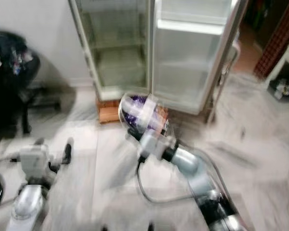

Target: Restocking fridge

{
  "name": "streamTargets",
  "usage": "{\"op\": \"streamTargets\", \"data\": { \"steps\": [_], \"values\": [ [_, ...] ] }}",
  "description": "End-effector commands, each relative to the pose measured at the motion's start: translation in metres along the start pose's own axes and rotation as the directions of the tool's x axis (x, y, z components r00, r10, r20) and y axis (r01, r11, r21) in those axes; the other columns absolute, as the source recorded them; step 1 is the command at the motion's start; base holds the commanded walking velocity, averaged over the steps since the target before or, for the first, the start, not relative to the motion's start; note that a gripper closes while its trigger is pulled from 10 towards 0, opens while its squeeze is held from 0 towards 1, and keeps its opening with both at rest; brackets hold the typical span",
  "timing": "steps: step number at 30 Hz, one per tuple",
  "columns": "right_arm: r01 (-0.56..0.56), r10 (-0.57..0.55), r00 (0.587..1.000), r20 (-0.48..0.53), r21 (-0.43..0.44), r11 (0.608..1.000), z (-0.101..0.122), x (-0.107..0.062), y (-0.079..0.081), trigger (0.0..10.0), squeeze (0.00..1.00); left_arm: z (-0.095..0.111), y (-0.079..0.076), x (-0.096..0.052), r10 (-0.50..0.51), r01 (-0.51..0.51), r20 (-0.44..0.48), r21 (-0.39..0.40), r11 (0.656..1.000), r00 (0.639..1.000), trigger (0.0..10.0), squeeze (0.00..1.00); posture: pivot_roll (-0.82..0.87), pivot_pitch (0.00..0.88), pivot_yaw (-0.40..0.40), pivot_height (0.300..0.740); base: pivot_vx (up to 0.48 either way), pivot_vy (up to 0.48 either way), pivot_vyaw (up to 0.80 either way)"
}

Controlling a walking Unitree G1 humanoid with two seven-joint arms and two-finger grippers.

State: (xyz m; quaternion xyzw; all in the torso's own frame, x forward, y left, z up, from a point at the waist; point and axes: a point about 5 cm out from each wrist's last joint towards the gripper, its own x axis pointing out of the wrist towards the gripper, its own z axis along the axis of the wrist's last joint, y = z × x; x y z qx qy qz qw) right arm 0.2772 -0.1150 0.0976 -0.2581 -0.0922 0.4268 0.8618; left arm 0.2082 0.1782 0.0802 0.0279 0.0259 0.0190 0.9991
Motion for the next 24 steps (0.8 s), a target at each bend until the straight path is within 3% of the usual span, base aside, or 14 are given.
{"op": "streamTargets", "data": {
  "steps": [1,4,9,24],
  "values": [
    [0.018,-0.018,0.998,0.058,-0.008,1.0,0.011,0.007,-0.004,10.0,0.0,0.001,0.01,-0.001,0.03,-0.03,0.002,0.024,0.999,1.0,10.0,0.0,0.05,0.097,0.002,0.74,0.337,0.0,0.0],
    [-0.002,0.005,0.998,0.065,-0.046,0.999,0.013,0.009,-0.003,10.0,0.0,0.001,0.01,0.0,0.029,-0.029,0.002,0.024,0.999,1.0,10.0,0.0,0.05,0.097,0.001,0.74,0.335,0.0,0.27],
    [0.001,0.0,0.998,0.064,-0.022,1.0,0.012,0.009,-0.002,10.0,0.0,0.001,0.009,0.0,0.027,-0.027,0.002,0.022,0.999,1.0,10.0,0.0,0.05,0.098,-0.002,0.74,0.32,0.154,0.75],
    [0.142,-0.142,0.99,-0.024,0.012,0.99,-0.003,-0.007,-0.014,10.0,0.0,-0.003,0.007,-0.006,0.02,-0.019,-0.016,0.019,1.0,1.0,10.0,0.0,0.05,0.097,-0.013,0.74,0.309,0.361,0.0]
  ]
}}
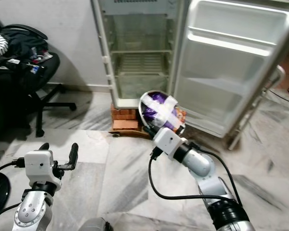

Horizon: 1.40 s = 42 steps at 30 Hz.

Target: Restocking fridge

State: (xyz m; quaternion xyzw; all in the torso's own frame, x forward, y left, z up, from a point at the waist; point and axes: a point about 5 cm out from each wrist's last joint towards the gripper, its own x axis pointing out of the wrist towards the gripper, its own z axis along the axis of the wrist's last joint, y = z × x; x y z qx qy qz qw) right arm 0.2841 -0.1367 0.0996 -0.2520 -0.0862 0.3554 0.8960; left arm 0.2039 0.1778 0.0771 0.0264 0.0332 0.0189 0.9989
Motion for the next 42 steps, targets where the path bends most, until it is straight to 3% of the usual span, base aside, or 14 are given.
{"op": "streamTargets", "data": {
  "steps": [1,12,17,19,22,29,42],
  "values": [
    [-0.006,0.006,1.0,0.023,-0.004,1.0,0.006,0.005,0.004,10.0,0.0,0.0,0.007,-0.002,0.019,-0.019,-0.003,0.021,1.0,1.0,10.0,0.0,0.05,0.095,-0.015,0.74,0.304,0.371,0.0],
    [0.042,-0.042,0.999,-0.012,0.005,0.999,0.0,0.002,0.005,10.0,0.0,-0.004,0.005,-0.003,0.007,-0.007,-0.018,0.015,1.0,1.0,10.0,0.0,0.06,0.083,-0.019,0.74,0.291,0.382,0.0],
    [0.211,-0.207,0.974,-0.089,0.028,0.977,-0.009,-0.003,-0.009,10.0,0.0,-0.009,0.006,-0.005,0.03,-0.03,-0.04,0.013,0.999,0.999,10.0,0.0,0.04,0.06,0.011,0.74,0.226,0.263,0.0],
    [0.335,-0.319,0.937,-0.144,0.104,0.936,-0.016,-0.01,-0.018,10.0,0.0,-0.01,0.008,-0.004,0.037,-0.036,-0.043,0.014,0.999,0.998,10.0,0.0,0.03,0.055,0.024,0.74,0.0,0.0,0.0],
    [0.389,-0.365,0.914,-0.175,0.134,0.911,-0.021,-0.017,-0.019,10.0,0.0,-0.009,0.006,0.0,0.02,-0.02,-0.035,0.011,1.0,0.999,10.0,0.0,0.02,0.051,0.034,0.74,0.0,0.0,0.0],
    [0.376,-0.358,0.918,-0.171,0.087,0.923,-0.021,-0.019,-0.017,10.0,0.0,0.0,0.005,0.015,-0.03,0.03,0.006,0.028,0.999,1.0,10.0,0.0,0.01,0.048,0.041,0.74,0.0,0.0,0.0],
    [0.366,-0.343,0.922,-0.181,0.114,0.923,-0.019,-0.008,-0.02,10.0,0.0,0.0,0.009,0.012,-0.014,0.014,0.017,0.004,1.0,1.0,10.0,0.0,0.03,0.056,0.022,0.74,0.316,0.0,0.0]
  ]
}}
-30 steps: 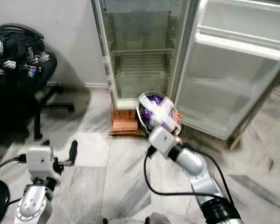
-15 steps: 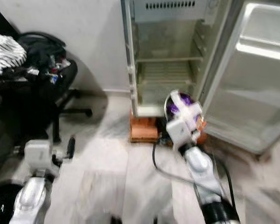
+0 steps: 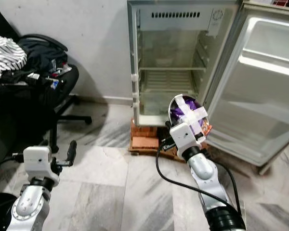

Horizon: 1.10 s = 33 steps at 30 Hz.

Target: Restocking fridge

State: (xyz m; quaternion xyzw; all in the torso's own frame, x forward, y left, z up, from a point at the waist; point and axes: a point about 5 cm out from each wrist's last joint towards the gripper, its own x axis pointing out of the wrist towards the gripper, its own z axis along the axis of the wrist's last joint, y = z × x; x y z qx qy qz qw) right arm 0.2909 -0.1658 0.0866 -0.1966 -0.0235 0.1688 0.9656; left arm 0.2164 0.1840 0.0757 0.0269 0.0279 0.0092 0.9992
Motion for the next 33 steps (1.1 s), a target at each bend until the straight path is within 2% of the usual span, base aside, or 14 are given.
{"op": "streamTargets", "data": {
  "steps": [1,33],
  "values": [
    [-0.002,0.002,1.0,0.022,0.003,1.0,0.0069,0.0064,-0.0006,10.0,0.0,0.0008,0.002,-0.0004,0.003,-0.003,0.007,0.001,1.0,1.0,10.0,0.0,0.03,0.056,0.022,0.74,0.375,0.0,0.0],
    [-0.075,0.076,0.996,0.04,-0.014,0.997,0.0104,0.0107,0.0044,10.0,0.0,0.0006,-0.0032,0.0026,-0.009,0.01,0.019,-0.018,1.0,1.0,10.0,0.0,0.02,0.071,0.007,0.74,0.421,0.008,0.0]
  ]
}}
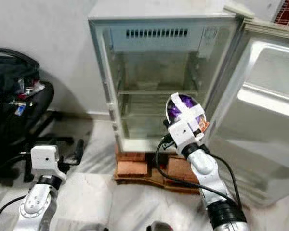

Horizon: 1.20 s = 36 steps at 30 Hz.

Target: Restocking fridge

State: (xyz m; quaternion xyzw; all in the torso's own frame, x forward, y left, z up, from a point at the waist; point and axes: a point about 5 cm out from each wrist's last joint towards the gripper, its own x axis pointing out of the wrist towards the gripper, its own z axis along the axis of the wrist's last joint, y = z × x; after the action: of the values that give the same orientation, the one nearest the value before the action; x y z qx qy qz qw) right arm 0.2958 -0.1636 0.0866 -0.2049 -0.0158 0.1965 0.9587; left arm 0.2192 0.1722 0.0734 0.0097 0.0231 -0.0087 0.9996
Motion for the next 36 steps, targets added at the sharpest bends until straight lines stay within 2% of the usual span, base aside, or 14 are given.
{"op": "streamTargets", "data": {
  "steps": [1,20,31,36],
  "values": [
    [-0.028,0.028,0.998,0.05,0.0,1.0,0.011,0.006,0.005,10.0,0.0,0.002,0.009,0.0,0.026,-0.026,0.009,0.015,1.0,1.0,10.0,0.0,0.02,0.07,0.006,0.74,0.356,0.277,0.0],
    [-0.055,0.055,0.997,0.057,-0.005,0.998,0.011,0.006,0.008,10.0,0.0,0.002,0.007,0.001,0.024,-0.024,0.007,0.021,0.999,1.0,10.0,0.0,0.02,0.067,0.003,0.74,0.338,0.286,0.0],
    [-0.041,0.042,0.999,0.017,-0.055,0.998,0.006,0.008,0.004,10.0,0.0,0.001,0.006,-0.003,0.036,-0.036,0.001,0.025,0.999,0.999,10.0,0.0,0.03,0.079,-0.006,0.74,0.0,0.0,0.0],
    [-0.033,0.033,0.999,0.004,-0.052,0.998,0.004,0.008,-0.001,10.0,0.0,0.001,0.006,-0.007,0.028,-0.028,-0.003,0.027,0.999,1.0,10.0,0.0,0.03,0.086,-0.011,0.74,0.0,-0.108,0.0]
  ]
}}
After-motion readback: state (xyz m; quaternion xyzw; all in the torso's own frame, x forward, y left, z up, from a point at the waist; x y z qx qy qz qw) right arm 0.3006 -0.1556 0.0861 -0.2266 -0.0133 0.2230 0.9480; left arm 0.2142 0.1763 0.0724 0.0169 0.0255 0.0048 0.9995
